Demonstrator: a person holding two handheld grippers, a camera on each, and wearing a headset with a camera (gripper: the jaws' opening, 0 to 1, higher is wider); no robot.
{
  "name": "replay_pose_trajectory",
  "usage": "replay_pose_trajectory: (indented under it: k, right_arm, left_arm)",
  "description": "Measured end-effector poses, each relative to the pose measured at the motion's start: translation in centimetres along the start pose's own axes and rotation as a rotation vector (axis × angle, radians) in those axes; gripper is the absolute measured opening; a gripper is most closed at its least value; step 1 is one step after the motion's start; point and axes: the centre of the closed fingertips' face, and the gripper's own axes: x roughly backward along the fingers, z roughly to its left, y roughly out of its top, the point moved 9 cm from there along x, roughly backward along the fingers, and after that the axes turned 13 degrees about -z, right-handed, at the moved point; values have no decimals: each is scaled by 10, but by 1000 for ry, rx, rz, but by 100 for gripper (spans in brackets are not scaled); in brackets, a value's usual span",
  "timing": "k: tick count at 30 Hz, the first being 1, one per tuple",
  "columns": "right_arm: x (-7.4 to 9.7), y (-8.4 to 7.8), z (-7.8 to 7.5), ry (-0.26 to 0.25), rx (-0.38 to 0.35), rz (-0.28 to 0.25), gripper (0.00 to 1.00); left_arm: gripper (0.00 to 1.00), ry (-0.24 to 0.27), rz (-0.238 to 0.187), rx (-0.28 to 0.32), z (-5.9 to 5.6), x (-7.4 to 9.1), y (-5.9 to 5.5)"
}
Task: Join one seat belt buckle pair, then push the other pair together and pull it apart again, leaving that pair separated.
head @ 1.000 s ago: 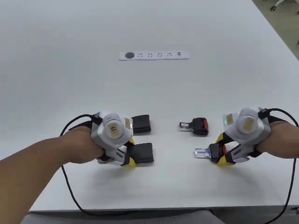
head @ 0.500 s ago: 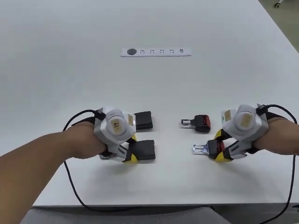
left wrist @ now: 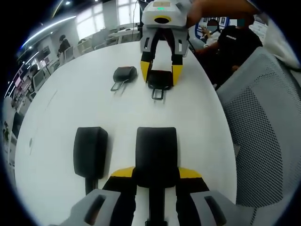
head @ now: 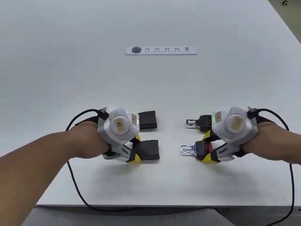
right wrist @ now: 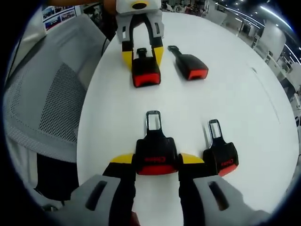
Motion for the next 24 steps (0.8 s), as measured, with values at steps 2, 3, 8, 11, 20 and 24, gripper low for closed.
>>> replay_pose_trajectory:
  k: [2,3,8,11,20,24]
  right_arm:
    - [-5,5,3,-13,-10,-22,34]
    - [-6,7,4,-16,-11,-29,34]
    - [-16,17,9,-15,-14,-64,34]
    - [-22,21,9,-19,-15,-86,34]
    - [-33,32,11,-25,18,-92,35]
    - [-33,34,14,-20,29,-80,34]
  left_arm:
    - [33,-1,3,-3,-1,0,1]
    - [33,-1,4,-4,-1,0,1]
    - [33,0,-3,0,-2,1,2]
    - [33,2,-5,3,-2,0,2]
    - [32,3,-4,6,-1,0,1]
    - [32,4,-6,9,0,0,0]
